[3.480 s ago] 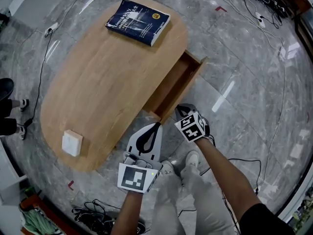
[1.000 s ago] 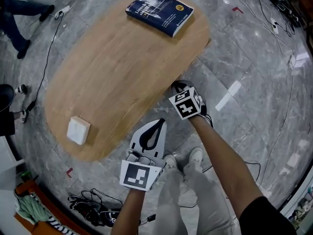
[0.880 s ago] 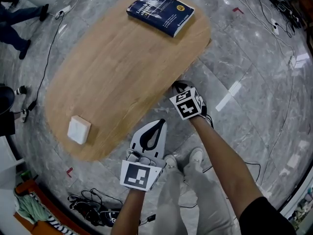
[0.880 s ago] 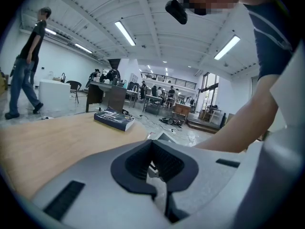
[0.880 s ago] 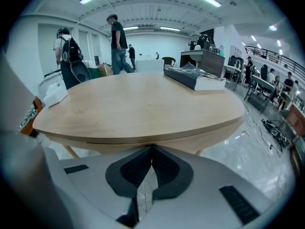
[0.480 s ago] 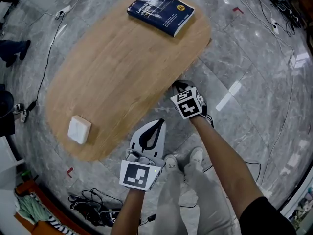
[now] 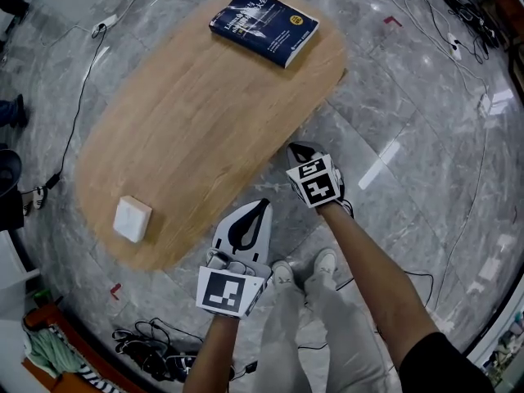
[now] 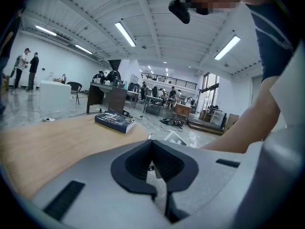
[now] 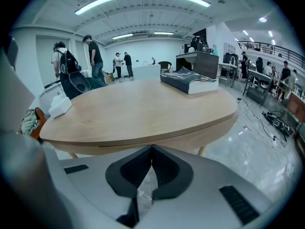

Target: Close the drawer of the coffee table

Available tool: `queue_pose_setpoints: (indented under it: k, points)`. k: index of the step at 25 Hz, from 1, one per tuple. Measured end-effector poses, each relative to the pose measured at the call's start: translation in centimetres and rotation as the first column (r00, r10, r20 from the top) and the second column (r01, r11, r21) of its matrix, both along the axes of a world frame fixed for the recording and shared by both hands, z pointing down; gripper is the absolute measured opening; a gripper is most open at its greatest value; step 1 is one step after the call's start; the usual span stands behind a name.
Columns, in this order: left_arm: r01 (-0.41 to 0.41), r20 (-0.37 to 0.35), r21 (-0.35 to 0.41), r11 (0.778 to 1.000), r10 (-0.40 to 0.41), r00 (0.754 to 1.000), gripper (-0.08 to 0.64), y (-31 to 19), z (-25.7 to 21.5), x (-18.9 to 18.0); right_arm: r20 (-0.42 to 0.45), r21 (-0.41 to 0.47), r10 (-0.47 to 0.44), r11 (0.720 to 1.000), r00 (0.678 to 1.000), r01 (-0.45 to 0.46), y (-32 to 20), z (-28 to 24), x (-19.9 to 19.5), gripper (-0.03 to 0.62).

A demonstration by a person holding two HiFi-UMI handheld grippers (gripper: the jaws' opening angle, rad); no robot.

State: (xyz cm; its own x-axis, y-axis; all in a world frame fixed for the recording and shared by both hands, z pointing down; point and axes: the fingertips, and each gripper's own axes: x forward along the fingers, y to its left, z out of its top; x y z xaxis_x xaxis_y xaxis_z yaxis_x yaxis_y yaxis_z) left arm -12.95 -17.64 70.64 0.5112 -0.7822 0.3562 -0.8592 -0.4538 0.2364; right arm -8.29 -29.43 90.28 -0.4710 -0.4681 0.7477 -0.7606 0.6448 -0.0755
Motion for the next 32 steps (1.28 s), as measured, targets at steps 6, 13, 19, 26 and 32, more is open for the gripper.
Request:
queue_pose_setpoints:
  k: [6,13,19,26,32]
  points:
    - [-0.004,0.002,0.006,1.000,0.004,1.000,0.002,0.2,-1.7,0.9,0.008,0.014,-0.009,1.000,1.000,0.009,1.0,-2.2,1.0,0.012]
    - [0.012,0.007,0.015,1.000,-0.013,1.000,0.002,0.6,-4.6,0.9,0.049,0.032,-0.009,0.999,0.999,0.008,2.2,-6.2,1.8,0.012]
    - [0.037,0.013,0.022,0.999,-0.037,0.999,0.002,0.8,-7.2,0.4,0.080,0.037,-0.034,0.999,0.996,0.031,3.6,-9.9,1.9,0.012]
    - [0.054,0.020,0.047,0.997,-0.055,0.998,0.002,0.8,-11.2,0.9,0.120,0.069,-0.029,0.997,0.992,0.020,4.0,-15.7,3.1,0.012]
    - [0.083,0.027,0.070,0.994,-0.085,0.996,0.002,0.5,-14.7,0.4,0.139,0.099,-0.056,0.994,0.989,0.042,4.8,-20.4,3.5,0.012]
